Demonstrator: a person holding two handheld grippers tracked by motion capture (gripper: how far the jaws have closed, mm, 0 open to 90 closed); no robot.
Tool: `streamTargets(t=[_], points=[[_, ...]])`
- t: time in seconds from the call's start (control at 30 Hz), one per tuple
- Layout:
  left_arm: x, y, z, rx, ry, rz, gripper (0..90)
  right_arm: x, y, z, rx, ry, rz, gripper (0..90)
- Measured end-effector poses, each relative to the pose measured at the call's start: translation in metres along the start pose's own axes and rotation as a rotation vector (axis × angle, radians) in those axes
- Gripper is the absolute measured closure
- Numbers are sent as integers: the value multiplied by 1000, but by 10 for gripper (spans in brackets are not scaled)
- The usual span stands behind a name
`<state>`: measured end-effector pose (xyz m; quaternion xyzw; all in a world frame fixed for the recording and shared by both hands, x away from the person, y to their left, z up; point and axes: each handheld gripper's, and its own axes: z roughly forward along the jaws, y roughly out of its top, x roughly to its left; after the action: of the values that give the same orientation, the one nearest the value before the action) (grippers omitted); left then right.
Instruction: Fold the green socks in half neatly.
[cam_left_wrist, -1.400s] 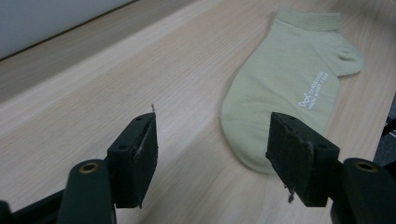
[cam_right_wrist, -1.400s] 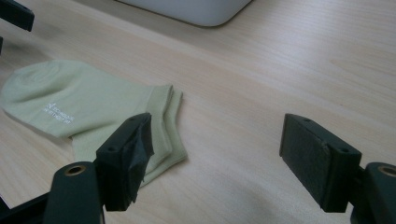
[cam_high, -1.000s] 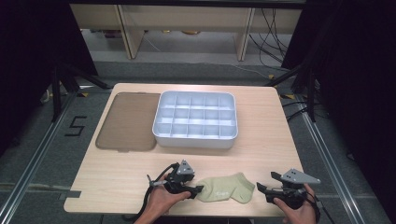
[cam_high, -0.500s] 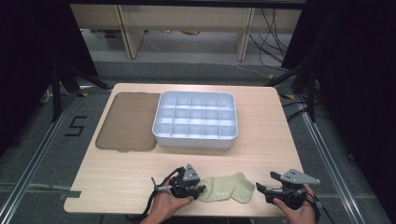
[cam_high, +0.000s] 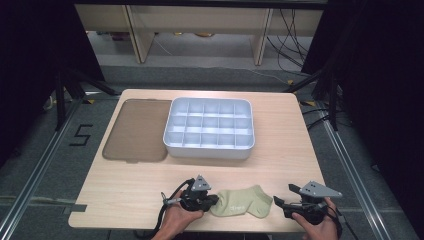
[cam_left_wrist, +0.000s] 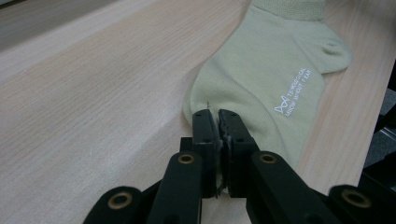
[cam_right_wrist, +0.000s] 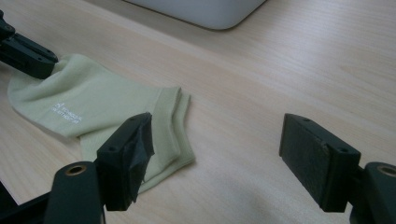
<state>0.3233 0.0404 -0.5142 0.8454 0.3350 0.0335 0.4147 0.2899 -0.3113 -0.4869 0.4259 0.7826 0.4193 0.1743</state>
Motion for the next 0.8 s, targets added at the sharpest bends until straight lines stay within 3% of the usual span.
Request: streamTargets(t=[0.03,0.07,0.17,0.2,0.33,0.6,0.8], points=[[-3,1,0,-11,-2,-3,855,3,0,-1,21,-3,29,266],[-3,1,0,-11,-2,-3,855,3,0,-1,21,-3,29,266],[-3,4,-3,12,2,46,856,0,0,-1,5,0,-5,267],[-4,5,-4,3,-2,38,856,3,0,-1,20,0,34,267],[-4,8,-9,9,-18,52,857,2,0,-1,17,0,24,267],[-11,18,-21,-26,-45,47,858,2,0,0,18,5,29,267],[-10,26,-40,-30,-66,64,858,2,0,1,9,9,27,267]])
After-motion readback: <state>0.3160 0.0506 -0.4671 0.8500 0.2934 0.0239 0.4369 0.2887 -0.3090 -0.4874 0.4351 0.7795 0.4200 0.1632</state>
